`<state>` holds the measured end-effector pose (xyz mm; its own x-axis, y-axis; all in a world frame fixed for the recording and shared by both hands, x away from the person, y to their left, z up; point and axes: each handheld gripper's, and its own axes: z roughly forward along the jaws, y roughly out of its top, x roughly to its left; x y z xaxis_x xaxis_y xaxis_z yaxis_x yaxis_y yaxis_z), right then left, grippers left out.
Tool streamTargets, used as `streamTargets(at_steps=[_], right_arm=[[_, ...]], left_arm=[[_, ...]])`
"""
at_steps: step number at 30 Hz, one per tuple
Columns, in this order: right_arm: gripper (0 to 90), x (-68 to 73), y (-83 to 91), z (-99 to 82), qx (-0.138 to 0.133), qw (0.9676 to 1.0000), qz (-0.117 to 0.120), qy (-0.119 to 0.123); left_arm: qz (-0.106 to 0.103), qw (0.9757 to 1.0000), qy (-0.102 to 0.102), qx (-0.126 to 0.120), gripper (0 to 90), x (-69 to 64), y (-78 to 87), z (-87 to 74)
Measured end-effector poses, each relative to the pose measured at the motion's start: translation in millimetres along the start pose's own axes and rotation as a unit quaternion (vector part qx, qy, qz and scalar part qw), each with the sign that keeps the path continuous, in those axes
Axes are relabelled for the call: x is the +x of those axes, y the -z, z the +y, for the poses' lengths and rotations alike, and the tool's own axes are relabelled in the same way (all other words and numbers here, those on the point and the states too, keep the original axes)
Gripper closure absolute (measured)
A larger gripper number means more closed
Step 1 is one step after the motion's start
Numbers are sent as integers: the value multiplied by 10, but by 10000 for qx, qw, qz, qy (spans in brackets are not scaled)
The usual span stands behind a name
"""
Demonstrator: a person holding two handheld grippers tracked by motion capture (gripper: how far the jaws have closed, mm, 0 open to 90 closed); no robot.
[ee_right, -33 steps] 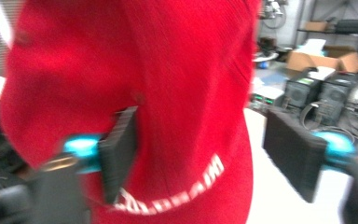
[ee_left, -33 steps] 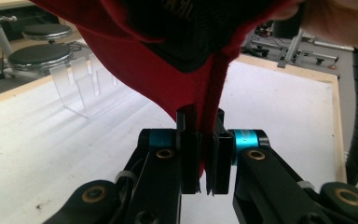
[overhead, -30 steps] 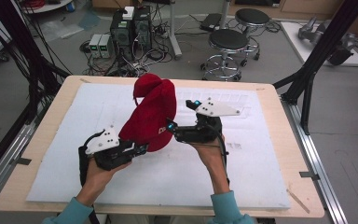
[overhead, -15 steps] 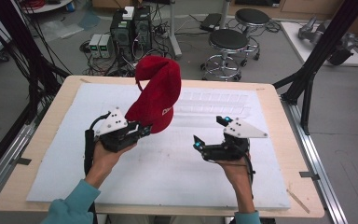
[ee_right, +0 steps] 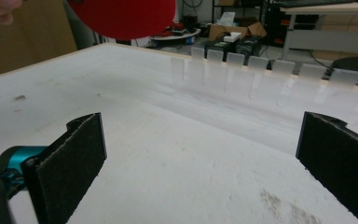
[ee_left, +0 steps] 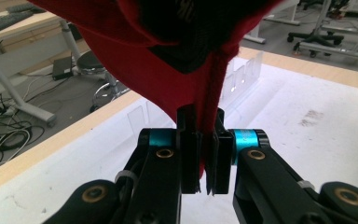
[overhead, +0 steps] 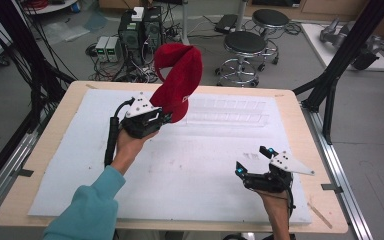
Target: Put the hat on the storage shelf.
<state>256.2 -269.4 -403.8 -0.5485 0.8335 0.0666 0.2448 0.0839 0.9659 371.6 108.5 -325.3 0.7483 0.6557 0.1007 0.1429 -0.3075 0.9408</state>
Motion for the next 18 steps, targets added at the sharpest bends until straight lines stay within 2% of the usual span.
streamTargets(at_steps=[6,9,14,18], right_arm=[[4,-82,14,-176,-16,9998,-116,-155],[4,-107,17,-254,-88,9997,-108,-223],[4,-143,34,-354,-248,9994,-167,-200],[4,-169,48,-421,-405,9989,-195,-141]], left_arm=[[62,9999,-53,116,855,32,-228,130],[117,9998,3,169,855,50,-346,163],[185,9995,100,244,855,42,-530,163],[295,9988,55,379,855,18,-675,156]])
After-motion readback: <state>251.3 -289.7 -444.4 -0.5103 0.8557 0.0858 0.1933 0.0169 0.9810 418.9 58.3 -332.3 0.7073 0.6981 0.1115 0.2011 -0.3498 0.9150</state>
